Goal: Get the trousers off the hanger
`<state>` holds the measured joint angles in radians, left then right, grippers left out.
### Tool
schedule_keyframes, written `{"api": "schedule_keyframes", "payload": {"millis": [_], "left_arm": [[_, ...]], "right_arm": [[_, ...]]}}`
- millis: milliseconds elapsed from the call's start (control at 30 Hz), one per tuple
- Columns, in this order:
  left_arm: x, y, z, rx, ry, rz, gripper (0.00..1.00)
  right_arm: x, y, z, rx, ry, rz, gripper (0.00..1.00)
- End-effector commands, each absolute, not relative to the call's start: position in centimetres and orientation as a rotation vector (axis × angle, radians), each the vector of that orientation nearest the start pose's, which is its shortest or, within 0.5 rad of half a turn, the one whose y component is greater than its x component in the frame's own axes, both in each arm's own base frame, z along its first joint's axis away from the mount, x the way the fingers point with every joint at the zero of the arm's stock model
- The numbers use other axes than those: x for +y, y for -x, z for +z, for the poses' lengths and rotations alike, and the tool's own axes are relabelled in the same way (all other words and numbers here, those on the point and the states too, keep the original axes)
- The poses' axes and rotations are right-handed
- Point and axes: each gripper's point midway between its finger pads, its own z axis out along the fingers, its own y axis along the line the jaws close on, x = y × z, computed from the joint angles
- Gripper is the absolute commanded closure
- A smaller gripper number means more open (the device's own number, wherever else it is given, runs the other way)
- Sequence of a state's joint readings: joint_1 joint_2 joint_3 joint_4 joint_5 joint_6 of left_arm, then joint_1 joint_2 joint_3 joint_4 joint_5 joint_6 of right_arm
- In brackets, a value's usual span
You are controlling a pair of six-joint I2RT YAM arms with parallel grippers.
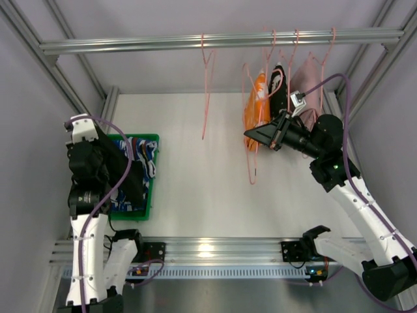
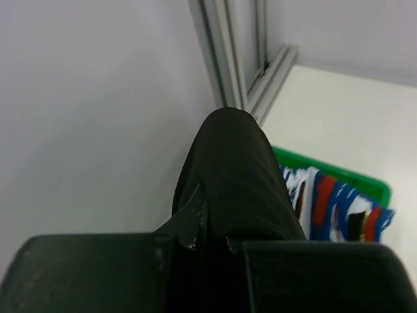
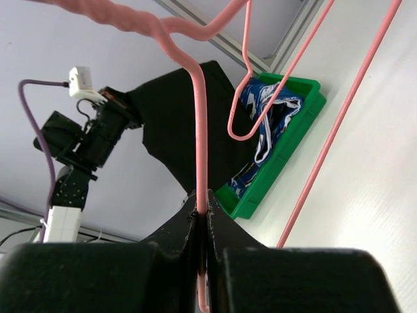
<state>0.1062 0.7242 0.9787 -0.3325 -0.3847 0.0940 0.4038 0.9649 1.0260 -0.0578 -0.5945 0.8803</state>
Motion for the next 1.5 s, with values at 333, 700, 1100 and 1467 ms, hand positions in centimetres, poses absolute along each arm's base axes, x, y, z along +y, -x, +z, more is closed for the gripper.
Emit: {"api": "schedule_keyframes", "payload": {"millis": [333,700,1100,1467], "left_arm": [[13.7,-23.9,33.0,1.622,0.316,0.800,1.00],[14.1,-24.6,31.7,1.696,0.269,0.861,1.00],[11.5,-37.3,22.5,2.009,0.114,0.590,1.00],[7.1,-40.6,18.0,2.122,0.024,0.276,0.53]], "right_arm": [[24.2,-23.9,38.0,1.739,0.139,1.433,1.00],[24.4,-24.3,36.7,1.777,0.125,1.433,1.00],[24.7,-25.3,36.3,1.792,0.121,1.415,1.00],[24.7,-25.6,37.0,1.776,0.148,1.396,1.00]]}}
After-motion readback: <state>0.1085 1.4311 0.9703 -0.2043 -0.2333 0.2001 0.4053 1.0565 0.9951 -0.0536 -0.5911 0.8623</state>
